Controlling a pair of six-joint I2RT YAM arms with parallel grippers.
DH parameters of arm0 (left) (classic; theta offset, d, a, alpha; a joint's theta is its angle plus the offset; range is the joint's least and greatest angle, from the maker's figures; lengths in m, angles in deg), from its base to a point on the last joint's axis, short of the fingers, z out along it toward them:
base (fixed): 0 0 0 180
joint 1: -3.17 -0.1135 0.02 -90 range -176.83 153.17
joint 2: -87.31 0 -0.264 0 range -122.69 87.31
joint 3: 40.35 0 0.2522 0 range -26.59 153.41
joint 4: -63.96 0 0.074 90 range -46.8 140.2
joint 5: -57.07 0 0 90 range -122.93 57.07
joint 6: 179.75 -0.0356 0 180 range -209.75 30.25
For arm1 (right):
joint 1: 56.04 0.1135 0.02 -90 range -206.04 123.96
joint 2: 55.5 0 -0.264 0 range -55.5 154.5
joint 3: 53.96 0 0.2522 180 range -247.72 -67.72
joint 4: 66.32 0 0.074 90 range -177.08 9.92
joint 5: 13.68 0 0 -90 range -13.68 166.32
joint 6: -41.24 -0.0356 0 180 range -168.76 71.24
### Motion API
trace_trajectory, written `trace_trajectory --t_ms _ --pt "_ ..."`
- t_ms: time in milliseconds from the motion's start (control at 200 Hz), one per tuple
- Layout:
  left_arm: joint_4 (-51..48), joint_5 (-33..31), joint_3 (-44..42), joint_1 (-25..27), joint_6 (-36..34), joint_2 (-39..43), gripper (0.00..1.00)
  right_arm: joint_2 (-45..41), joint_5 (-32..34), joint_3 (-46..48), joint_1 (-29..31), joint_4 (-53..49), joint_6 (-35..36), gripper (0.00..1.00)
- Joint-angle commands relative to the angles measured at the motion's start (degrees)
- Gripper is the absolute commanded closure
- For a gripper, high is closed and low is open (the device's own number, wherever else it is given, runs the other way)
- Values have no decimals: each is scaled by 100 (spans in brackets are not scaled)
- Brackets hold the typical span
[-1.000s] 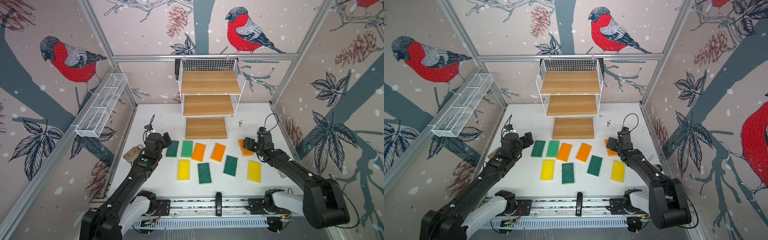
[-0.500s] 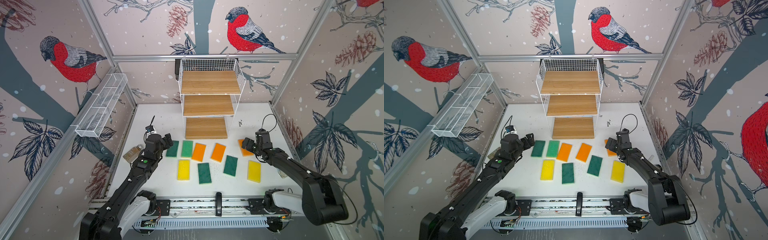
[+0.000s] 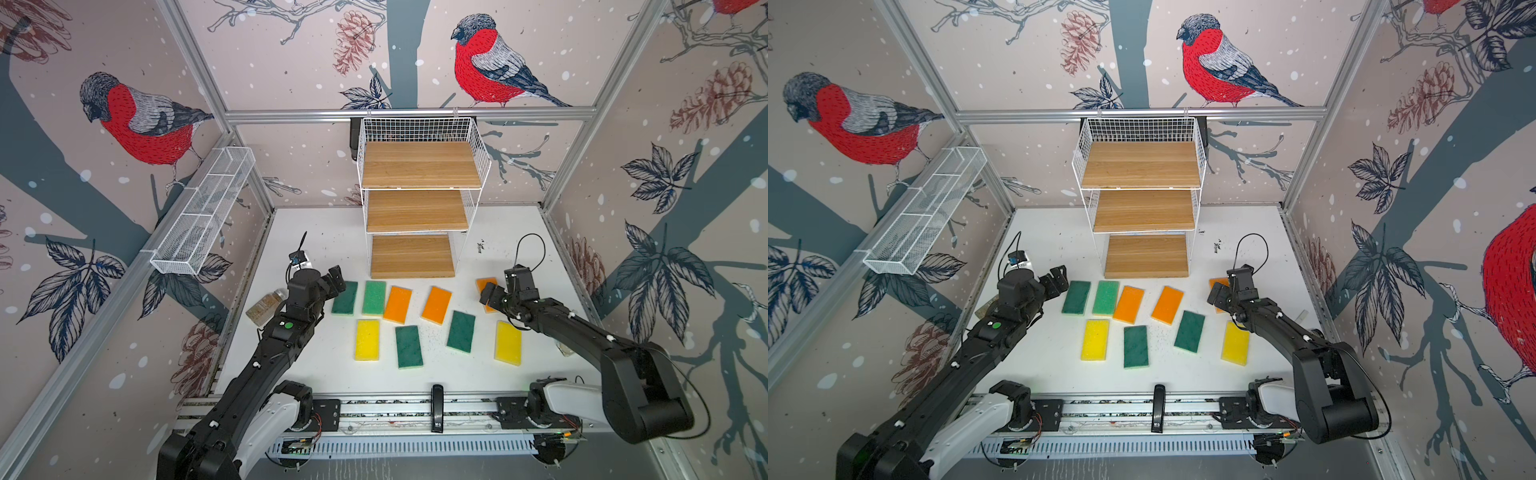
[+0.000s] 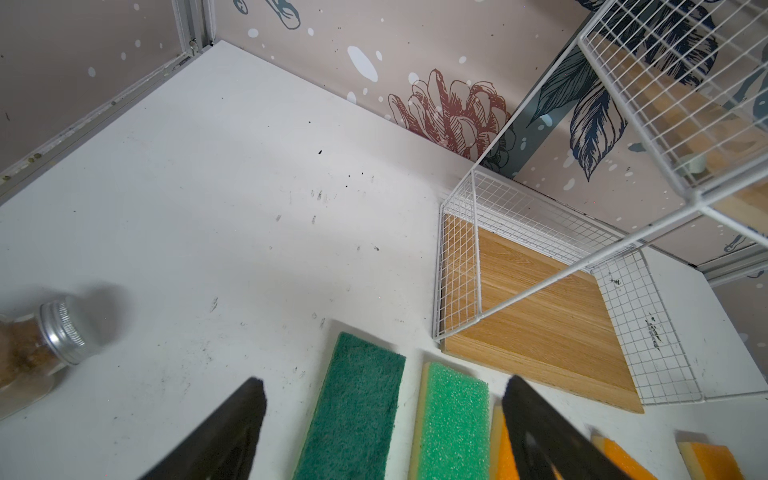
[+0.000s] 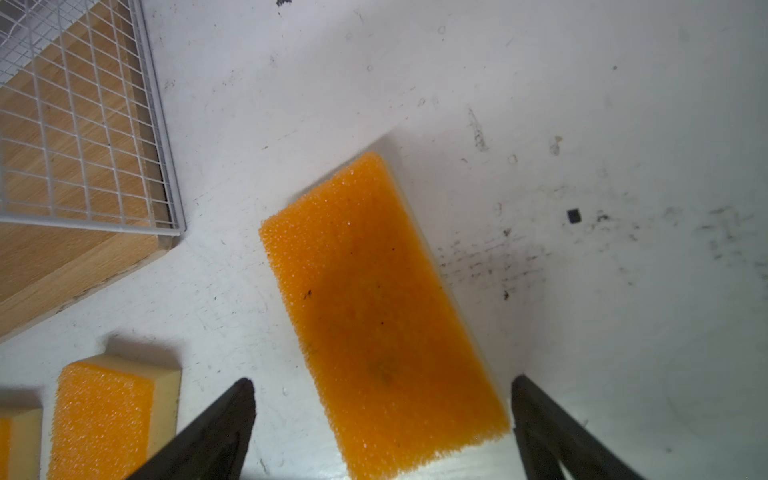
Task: Place and organize the cleaning sponges onto the shelf
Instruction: 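Move the right gripper over the orange sponge while the left arm lifts, then lower the right gripper and close it on the orange sponge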
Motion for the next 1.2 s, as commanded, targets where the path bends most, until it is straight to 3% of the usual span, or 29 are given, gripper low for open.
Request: trace_trajectory --t_ms 0,575,930,1196 --pt "-44 19 -25 4 39 88 10 -28 185 4 167 21 -132 4" --pt "-91 115 -36 15 52 111 10 178 573 -4 833 -18 -379 4" --pt "-73 277 3 16 37 -86 10 237 1319 -55 1087 -346 -552 4" --pt "-65 256 -7 19 31 -109 9 677 1347 -196 1209 -275 -462 6"
